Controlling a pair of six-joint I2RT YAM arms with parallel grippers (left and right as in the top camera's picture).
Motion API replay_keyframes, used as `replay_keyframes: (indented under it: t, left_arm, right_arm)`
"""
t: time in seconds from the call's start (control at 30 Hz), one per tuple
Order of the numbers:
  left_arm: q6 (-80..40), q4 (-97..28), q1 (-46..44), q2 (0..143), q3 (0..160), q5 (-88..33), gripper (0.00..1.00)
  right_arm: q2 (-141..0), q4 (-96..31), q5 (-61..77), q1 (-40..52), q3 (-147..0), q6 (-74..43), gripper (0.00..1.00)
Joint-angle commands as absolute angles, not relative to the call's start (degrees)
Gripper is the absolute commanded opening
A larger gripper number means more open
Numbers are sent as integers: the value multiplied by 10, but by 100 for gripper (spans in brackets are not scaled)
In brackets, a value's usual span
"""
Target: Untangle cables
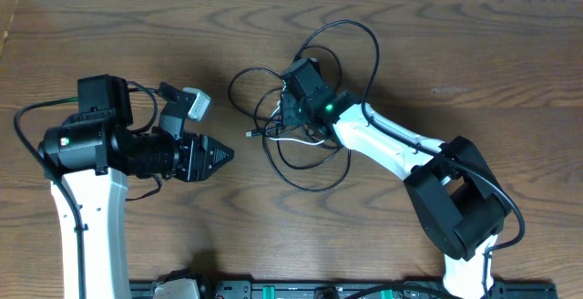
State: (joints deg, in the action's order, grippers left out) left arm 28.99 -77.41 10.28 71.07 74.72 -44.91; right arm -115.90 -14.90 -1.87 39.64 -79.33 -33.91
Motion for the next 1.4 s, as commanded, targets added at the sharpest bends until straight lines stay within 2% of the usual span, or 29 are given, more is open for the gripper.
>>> replay_keyframes:
  t: [0.0,0.33,0.37,0.43,0.47,0.7,0.73,0.8,0.93,1.17,1.37]
  left_arm:
    - [305,-776,102,706,752,-458,50]
    - [305,-776,102,706,752,-458,50]
    - [305,-776,102,706,752,-458,50]
    - [305,-776,102,706,752,-458,50]
    - [305,-776,102,706,752,-458,50]
    - [305,-778,102,706,752,-458,50]
    - [305,-778,102,706,752,-458,50]
    - [304,-779,102,706,752,-458,50]
    - [305,-780,102,706,752,-458,50]
    - [305,-780,102,706,752,-458,50]
    - [311,-779,102,706,751,-458,50]
  right_arm:
    - [-1167,-112,20,400,-792,-338,49]
    - [-1170,-75,36,400,-792,-364,50]
    - [-1171,-75,35,401,-792,-364,48]
    - [-1174,-75,36,401,-791,-364,33]
    - [-1177,-75,36,401,-791,-364,29]
    - [-1181,-85,34,402,-791,-364,25]
    - [-1181,-86,34,402,-791,-364,21]
    - [-1181,-88,34,402,-791,-364,1]
    - [-1181,-86,61,402,-791,-364,1]
    - [-1125,-84,194,378,-799,-363,1]
    - [-967,-104,220,354,-799,-238,1]
